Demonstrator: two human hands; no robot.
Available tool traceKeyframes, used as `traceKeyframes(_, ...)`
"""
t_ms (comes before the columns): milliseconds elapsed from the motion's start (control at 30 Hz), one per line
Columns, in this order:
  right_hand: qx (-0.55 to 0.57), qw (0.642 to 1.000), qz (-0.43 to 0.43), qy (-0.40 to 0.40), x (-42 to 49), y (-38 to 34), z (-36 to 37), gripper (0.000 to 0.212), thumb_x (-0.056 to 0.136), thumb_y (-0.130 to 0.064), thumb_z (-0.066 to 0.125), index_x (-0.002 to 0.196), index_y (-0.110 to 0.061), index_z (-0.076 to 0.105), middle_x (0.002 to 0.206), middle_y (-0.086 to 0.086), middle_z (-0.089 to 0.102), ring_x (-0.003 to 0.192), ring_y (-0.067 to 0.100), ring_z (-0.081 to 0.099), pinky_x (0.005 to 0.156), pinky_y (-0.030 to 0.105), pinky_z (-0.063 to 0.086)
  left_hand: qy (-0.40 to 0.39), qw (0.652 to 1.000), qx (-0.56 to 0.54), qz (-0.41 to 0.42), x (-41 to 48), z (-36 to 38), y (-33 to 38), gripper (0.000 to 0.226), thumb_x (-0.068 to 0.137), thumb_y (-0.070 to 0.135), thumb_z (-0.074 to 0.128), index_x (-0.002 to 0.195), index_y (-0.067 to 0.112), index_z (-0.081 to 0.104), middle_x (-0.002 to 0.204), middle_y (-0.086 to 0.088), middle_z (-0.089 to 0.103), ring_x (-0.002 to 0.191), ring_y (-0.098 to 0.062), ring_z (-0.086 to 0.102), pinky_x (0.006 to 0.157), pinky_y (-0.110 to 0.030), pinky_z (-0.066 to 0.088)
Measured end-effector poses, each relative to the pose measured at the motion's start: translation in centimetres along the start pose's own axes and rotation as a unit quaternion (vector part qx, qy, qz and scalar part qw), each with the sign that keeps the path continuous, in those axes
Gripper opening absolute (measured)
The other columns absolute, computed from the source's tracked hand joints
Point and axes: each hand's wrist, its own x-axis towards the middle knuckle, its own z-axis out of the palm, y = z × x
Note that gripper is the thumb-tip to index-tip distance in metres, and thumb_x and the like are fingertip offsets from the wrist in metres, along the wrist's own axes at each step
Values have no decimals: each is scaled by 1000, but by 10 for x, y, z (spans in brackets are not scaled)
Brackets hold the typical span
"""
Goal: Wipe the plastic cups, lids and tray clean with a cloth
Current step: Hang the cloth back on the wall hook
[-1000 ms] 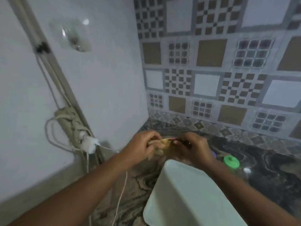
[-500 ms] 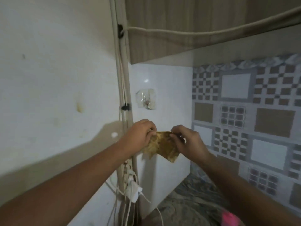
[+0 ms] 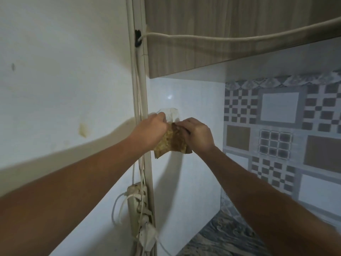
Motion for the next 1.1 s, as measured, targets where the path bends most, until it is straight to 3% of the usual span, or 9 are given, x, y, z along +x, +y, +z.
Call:
traceKeyframes(233,18,995,92,-28,-7,-9,13,17,95,-32,67,107,-35,79,98,-10,78,87,17,72,73,32,57,-45,997,58,8,3,8,7,12,87,3,57,98,1,61,95,-12,51,87,-31,57,61,-36,41)
traceKeyframes(333,91,983,160,-18,-20,-16,13,16,94,-33,70,106,-36,80,96,-14,79,86,4,72,75,19,54,-75,997,0,-3,-1,20,12,12,83,4,66,93,6,61,90,-8,50,84,-23,56,66,-33,46)
traceKeyframes(433,157,967,195,-47,-34,-24,12,22,93,-16,70,108,-27,81,96,-8,80,87,2,72,74,10,48,-87,993,-74,-21,-3,34,13,18,77,8,74,92,9,65,82,-4,54,72,-20,56,73,-34,53)
traceKeyframes(500,173,962,199,-78,-40,-29,10,27,91,-4,66,104,-22,82,95,-4,81,91,7,74,75,10,48,-10,985,-165,-38,-12,46,13,8,84,6,62,88,7,68,78,-8,61,69,-25,60,72,-40,56)
traceKeyframes(567,171,960,199,-97,-46,-34,7,25,91,-1,63,96,-17,82,92,-1,81,93,12,74,76,11,48,30,972,-225,-60,-25,51,15,16,87,7,55,84,5,71,71,-12,64,65,-28,62,66,-42,55)
traceKeyframes(733,160,952,224,-134,-59,-42,1,18,93,-4,63,98,-12,79,97,3,80,101,19,74,84,22,51,-7,955,-276,-106,-58,55,22,24,84,4,54,70,6,73,60,-10,63,58,-29,61,62,-40,55)
traceKeyframes(900,117,943,264,-166,-69,-43,-1,17,96,-18,64,108,-11,75,104,8,78,108,22,72,88,33,56,-52,935,-311,-164,-81,63,27,19,86,7,56,78,3,73,80,-11,72,79,-29,71,80,-41,59)
traceKeyframes(1033,95,946,264,-165,-71,-46,-8,34,98,-17,61,130,-20,68,113,6,76,111,22,70,89,28,51,-66,935,-314,-149,-87,59,33,15,86,9,59,88,4,73,92,-8,72,90,-27,70,85,-39,57)
traceKeyframes(1100,87,948,260,-162,-71,-47,-11,40,98,-15,60,138,-21,63,117,6,75,112,24,69,88,27,49,-70,936,-312,-149,-89,58,35,8,86,11,59,79,13,64,85,-3,66,90,-28,70,84,-42,58)
